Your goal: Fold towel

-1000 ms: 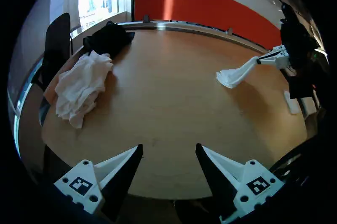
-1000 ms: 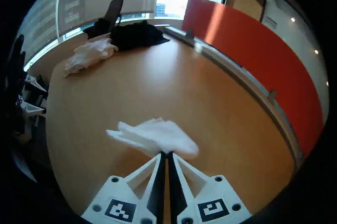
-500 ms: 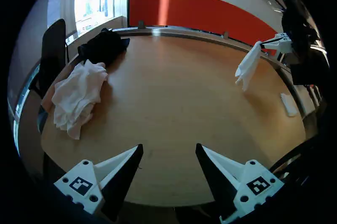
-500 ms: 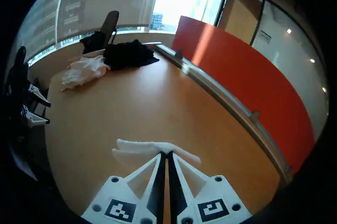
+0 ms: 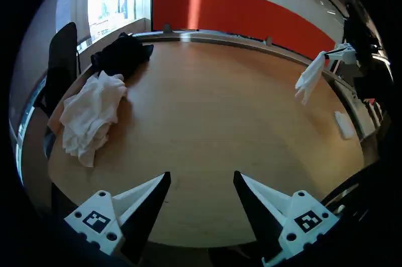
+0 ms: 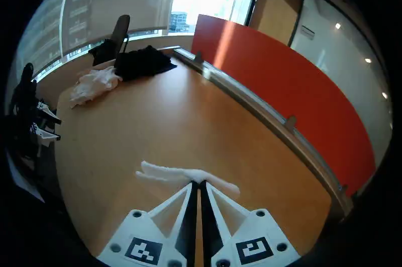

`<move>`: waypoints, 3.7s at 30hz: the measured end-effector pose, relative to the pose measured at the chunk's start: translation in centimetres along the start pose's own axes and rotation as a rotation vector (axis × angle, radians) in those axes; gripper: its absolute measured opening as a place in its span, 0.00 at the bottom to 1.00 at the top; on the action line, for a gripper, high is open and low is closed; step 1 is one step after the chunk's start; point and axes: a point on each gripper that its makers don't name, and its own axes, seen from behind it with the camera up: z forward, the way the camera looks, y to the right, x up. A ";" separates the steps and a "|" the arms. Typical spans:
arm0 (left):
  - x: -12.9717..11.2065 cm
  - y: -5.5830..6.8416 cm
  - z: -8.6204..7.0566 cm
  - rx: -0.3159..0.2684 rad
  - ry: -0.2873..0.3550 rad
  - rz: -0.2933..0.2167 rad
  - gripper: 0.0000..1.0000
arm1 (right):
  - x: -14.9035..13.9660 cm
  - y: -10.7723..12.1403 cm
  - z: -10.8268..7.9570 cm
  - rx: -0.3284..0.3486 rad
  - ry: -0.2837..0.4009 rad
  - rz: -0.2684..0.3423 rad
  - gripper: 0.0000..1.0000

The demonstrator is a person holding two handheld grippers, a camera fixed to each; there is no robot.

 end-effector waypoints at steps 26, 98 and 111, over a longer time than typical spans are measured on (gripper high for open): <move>0.0 1.0 0.5 0.016 -0.025 -0.006 0.93 | -12.5 13.0 -8.6 -0.091 -0.180 0.087 0.04; -0.3 2.8 -0.4 0.039 -0.064 0.104 0.93 | -42.4 15.2 -19.6 -0.237 -0.551 0.428 0.04; -0.5 3.2 -0.5 0.046 -0.070 0.118 0.93 | -44.2 14.8 -19.5 -0.240 -0.576 0.464 0.04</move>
